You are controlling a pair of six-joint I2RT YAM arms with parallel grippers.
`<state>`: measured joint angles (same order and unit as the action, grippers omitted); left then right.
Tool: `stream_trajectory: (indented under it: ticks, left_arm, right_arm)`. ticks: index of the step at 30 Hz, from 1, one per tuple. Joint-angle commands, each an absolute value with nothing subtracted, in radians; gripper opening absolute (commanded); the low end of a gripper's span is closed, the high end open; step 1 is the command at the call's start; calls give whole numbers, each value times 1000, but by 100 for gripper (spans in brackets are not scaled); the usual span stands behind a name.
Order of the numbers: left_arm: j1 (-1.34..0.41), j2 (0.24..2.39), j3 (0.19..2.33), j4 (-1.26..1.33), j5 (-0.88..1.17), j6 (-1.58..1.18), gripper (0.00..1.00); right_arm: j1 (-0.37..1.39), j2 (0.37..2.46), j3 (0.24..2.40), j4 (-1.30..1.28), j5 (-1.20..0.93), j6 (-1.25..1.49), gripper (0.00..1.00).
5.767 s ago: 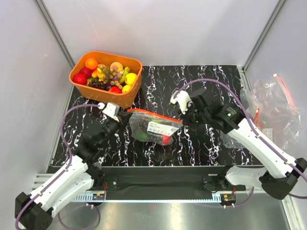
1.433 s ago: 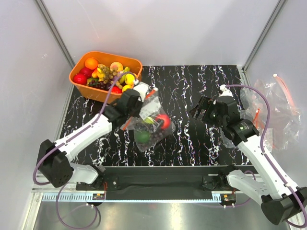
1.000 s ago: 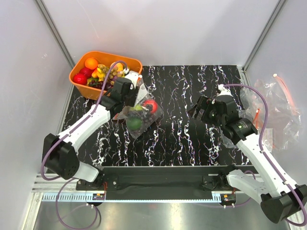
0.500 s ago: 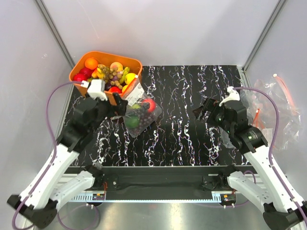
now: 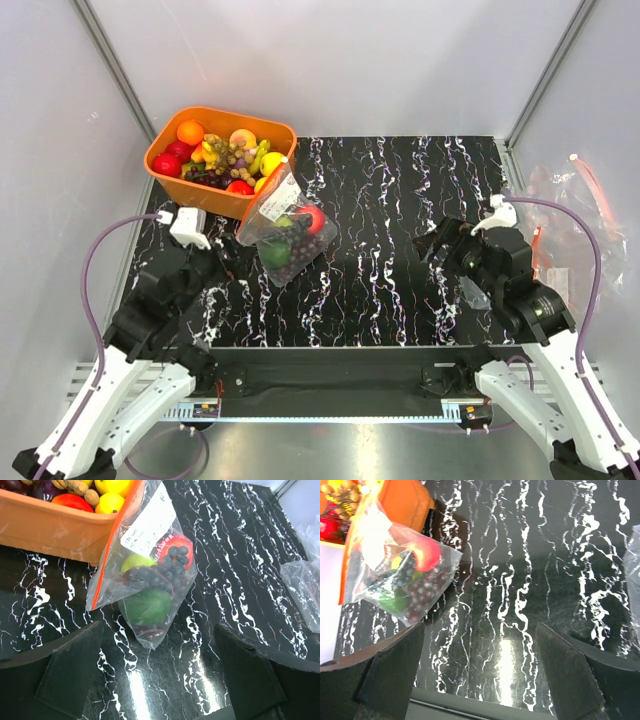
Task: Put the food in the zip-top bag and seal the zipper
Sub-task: Reset both arms
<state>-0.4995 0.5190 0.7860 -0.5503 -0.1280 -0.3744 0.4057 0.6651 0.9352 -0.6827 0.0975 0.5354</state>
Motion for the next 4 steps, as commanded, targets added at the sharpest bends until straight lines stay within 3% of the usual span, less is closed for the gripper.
stream_trajectory:
  ticks: [1,4]
  left_arm:
    - [-500,546,790,-538,-123,-374,99]
    - [-500,583,814,-552,-121,-371,99]
  right_arm:
    - [400,663,949,-704,149,537,100]
    - [402,649,945,-696,143,546,100]
